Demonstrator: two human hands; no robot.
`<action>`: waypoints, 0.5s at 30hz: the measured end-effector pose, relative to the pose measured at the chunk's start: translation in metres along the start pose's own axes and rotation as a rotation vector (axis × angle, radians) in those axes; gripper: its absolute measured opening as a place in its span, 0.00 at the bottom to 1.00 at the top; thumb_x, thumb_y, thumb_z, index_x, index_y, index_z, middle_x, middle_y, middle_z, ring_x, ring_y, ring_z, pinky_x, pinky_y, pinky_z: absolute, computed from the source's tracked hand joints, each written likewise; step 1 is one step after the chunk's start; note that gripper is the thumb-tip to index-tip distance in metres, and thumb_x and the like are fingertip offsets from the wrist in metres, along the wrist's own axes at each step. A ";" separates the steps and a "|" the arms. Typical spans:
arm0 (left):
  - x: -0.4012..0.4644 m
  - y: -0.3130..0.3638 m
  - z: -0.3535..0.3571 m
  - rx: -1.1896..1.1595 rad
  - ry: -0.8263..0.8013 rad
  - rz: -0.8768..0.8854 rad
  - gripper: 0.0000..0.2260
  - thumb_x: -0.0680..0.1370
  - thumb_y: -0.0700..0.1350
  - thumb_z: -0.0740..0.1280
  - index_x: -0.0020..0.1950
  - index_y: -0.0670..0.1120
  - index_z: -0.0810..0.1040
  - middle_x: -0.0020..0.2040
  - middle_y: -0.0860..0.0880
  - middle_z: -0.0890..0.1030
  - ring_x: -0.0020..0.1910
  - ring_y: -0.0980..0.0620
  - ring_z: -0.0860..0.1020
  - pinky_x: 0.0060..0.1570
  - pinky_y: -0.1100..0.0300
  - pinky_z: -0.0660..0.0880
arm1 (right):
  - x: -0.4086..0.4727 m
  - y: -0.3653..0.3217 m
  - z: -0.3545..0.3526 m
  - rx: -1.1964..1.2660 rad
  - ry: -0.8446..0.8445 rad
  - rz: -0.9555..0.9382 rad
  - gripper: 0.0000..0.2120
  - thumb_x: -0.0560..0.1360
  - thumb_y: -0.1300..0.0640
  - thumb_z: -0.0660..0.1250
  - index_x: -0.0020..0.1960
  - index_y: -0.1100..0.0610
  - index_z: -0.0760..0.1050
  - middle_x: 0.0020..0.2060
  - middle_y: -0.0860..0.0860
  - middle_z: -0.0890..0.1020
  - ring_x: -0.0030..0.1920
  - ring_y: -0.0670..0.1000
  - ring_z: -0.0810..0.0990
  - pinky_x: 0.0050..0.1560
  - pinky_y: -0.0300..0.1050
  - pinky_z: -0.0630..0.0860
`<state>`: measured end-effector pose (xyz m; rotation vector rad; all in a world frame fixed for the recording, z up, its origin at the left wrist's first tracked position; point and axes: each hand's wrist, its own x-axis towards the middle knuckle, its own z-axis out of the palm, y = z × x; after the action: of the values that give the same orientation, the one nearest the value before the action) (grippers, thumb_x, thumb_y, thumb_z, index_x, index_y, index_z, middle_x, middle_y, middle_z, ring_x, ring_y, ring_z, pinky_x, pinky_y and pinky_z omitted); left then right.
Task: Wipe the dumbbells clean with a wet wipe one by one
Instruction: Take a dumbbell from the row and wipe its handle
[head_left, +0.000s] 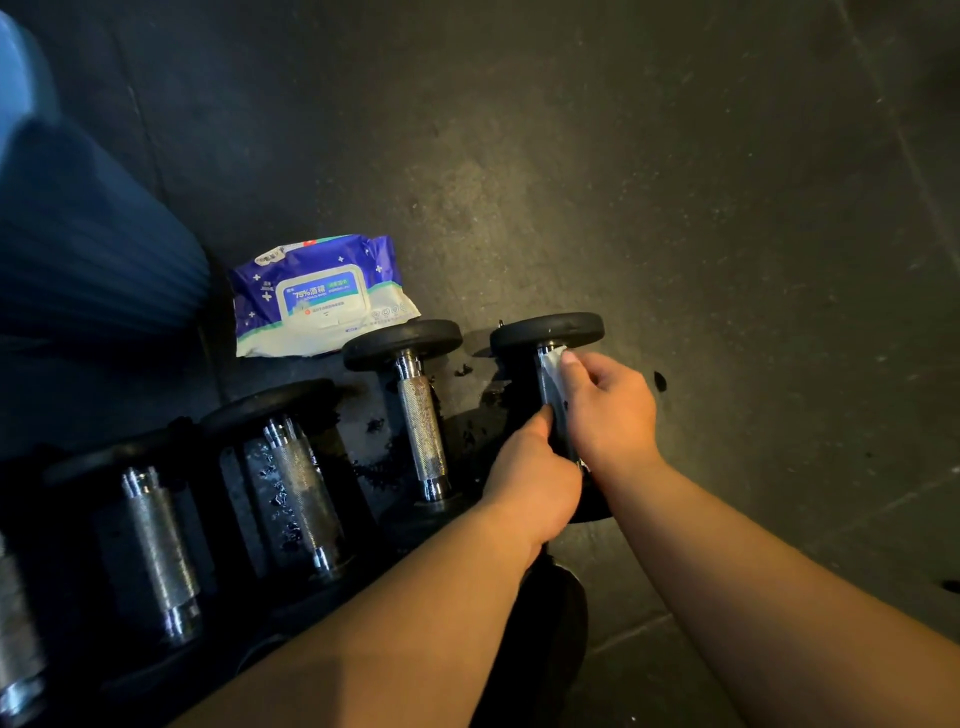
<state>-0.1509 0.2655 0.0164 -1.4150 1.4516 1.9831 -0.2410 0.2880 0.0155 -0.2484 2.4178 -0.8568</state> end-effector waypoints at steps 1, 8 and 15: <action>0.000 0.000 0.002 -0.001 -0.009 0.003 0.34 0.70 0.40 0.61 0.74 0.64 0.64 0.62 0.51 0.80 0.59 0.50 0.79 0.60 0.49 0.77 | 0.003 0.001 0.000 -0.018 0.006 0.010 0.09 0.80 0.50 0.65 0.45 0.49 0.82 0.36 0.45 0.81 0.40 0.47 0.79 0.44 0.46 0.75; 0.006 -0.002 0.014 -0.010 -0.033 0.027 0.29 0.77 0.40 0.65 0.73 0.63 0.65 0.62 0.55 0.79 0.59 0.53 0.77 0.61 0.50 0.77 | 0.034 0.004 -0.003 0.021 -0.030 0.187 0.09 0.75 0.50 0.72 0.52 0.52 0.78 0.43 0.48 0.83 0.48 0.53 0.82 0.54 0.52 0.79; 0.008 -0.002 0.022 -0.049 -0.003 0.030 0.31 0.75 0.42 0.68 0.71 0.64 0.62 0.67 0.56 0.75 0.65 0.50 0.75 0.63 0.46 0.75 | 0.041 0.004 -0.017 0.065 -0.276 0.223 0.10 0.80 0.52 0.68 0.55 0.58 0.79 0.48 0.55 0.83 0.52 0.55 0.81 0.55 0.51 0.77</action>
<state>-0.1650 0.2825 0.0085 -1.4178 1.4406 2.0514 -0.2848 0.2854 0.0056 -0.0643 2.1106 -0.7462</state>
